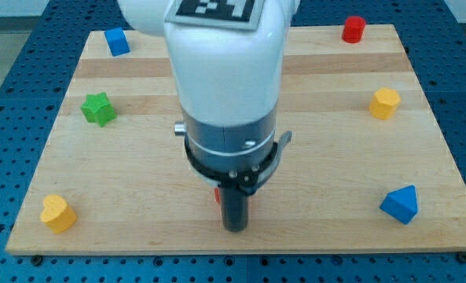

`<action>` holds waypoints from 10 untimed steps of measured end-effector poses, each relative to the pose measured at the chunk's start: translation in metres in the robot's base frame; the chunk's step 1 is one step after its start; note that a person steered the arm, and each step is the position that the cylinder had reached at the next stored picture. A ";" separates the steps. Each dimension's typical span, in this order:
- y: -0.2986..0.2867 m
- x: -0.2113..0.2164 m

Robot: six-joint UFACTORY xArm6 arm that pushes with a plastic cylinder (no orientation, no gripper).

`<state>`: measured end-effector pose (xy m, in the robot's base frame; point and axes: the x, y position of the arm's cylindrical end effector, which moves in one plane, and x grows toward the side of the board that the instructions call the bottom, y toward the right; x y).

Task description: Keep green star at bottom center of the board

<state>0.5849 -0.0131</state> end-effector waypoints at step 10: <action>-0.200 -0.090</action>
<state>0.4950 -0.2128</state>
